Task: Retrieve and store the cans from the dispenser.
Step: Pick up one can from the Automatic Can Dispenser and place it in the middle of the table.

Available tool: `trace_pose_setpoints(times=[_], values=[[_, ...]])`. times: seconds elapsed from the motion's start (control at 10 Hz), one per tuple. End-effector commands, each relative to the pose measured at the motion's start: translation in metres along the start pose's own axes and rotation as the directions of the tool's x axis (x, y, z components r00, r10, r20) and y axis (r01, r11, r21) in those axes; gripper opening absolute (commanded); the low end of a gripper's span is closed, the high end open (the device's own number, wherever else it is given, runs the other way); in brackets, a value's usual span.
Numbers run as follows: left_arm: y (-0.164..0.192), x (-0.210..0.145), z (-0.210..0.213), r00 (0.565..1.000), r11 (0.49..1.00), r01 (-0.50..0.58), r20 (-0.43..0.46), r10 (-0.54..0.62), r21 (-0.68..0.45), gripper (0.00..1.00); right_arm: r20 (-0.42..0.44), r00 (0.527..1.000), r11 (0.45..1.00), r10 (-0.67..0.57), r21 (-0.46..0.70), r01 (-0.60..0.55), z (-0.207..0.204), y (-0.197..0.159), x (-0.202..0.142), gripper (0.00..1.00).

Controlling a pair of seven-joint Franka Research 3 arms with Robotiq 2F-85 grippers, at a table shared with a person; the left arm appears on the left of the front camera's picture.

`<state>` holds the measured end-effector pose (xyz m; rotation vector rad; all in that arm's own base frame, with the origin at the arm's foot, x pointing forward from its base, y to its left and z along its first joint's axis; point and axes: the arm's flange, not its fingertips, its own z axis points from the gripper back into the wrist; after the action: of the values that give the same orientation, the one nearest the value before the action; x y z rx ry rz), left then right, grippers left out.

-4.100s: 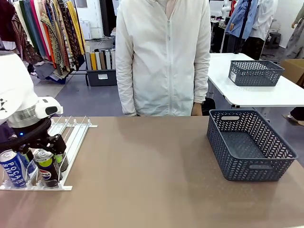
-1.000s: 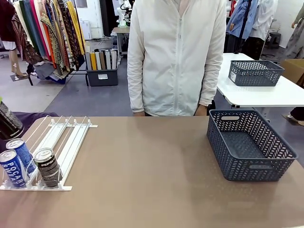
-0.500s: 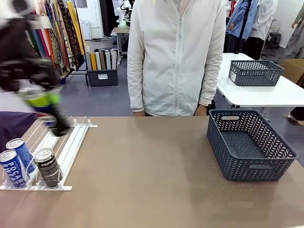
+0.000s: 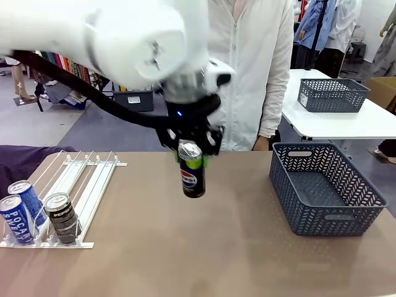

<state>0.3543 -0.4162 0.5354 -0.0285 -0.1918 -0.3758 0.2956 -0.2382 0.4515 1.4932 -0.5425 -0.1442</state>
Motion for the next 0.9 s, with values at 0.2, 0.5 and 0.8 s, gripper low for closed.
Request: trace_pose_setpoints(times=[0.2, 0.5, 0.8], values=[[-0.024, 0.021, -0.071, 0.992, 0.992, 0.119, -0.024, -0.12, -0.038, 0.0, -0.016, 1.0, 1.0, 0.007, -0.005, -0.007, 0.001, 0.003, -0.002, 1.0], [-0.033, 0.028, -0.101, 0.986, 0.986, 0.156, -0.056, -0.159, -0.059, 0.0, -0.016, 1.0, 1.0, 0.007, -0.005, -0.007, 0.001, 0.003, -0.002, 1.0], [-0.034, 0.031, -0.12, 0.988, 0.99, 0.132, -0.078, -0.135, -0.043, 0.0, -0.016, 1.0, 1.0, 0.007, -0.005, -0.007, 0.001, 0.003, -0.002, 1.0]])
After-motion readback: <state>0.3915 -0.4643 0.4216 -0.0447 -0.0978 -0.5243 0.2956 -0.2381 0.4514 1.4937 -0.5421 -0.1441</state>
